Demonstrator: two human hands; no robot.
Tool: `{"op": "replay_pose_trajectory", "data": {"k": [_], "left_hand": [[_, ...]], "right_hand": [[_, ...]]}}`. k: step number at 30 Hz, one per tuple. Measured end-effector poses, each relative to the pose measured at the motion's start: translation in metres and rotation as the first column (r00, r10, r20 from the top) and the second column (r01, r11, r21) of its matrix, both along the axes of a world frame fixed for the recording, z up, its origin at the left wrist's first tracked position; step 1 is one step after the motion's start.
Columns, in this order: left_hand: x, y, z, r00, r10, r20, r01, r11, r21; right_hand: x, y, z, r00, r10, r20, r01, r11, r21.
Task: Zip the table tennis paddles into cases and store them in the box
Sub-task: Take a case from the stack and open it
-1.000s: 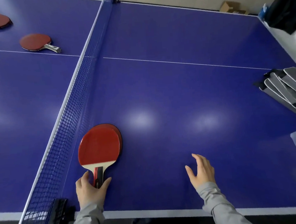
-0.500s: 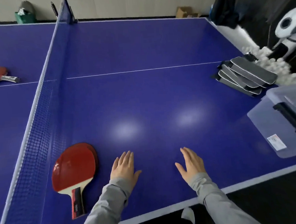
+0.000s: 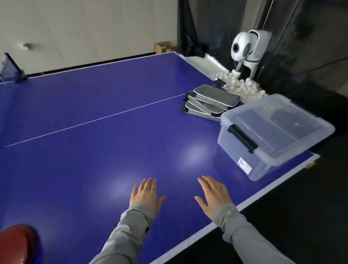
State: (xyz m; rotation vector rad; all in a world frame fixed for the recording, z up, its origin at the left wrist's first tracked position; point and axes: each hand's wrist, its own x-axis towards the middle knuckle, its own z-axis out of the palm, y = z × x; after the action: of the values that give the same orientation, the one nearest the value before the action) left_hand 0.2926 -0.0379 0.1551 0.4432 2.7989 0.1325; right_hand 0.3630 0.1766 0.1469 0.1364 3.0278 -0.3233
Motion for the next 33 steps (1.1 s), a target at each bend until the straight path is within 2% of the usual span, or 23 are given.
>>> {"op": "replay_pose_trajectory", "data": {"k": [5,17,25,29,33], "left_hand": [[0.001,0.11,0.029,0.997,-0.017,-0.071,0.022,0.998,0.065],[-0.037,0.29,0.071,0.986,-0.066,-0.152,0.088,0.985,0.147],[-0.12,0.376,0.06,0.985,-0.006,-0.172,0.036,0.984,0.172],[-0.156,0.403,0.047,0.986,0.069,-0.151,-0.043,0.985,0.165],[-0.176,0.414,0.031,0.974,0.177,-0.139,-0.159,0.978,0.134]], "right_hand": [[0.015,0.094,0.027,0.997,0.019,-0.073,-0.017,1.0,0.024],[0.015,0.281,0.061,0.968,-0.19,-0.164,0.189,0.982,-0.024],[-0.083,0.376,0.065,0.977,-0.141,-0.159,0.145,0.989,0.013],[-0.134,0.407,0.066,0.986,-0.066,-0.155,0.075,0.996,0.053],[-0.178,0.428,0.066,0.988,-0.041,-0.15,0.041,0.999,-0.007]]}}
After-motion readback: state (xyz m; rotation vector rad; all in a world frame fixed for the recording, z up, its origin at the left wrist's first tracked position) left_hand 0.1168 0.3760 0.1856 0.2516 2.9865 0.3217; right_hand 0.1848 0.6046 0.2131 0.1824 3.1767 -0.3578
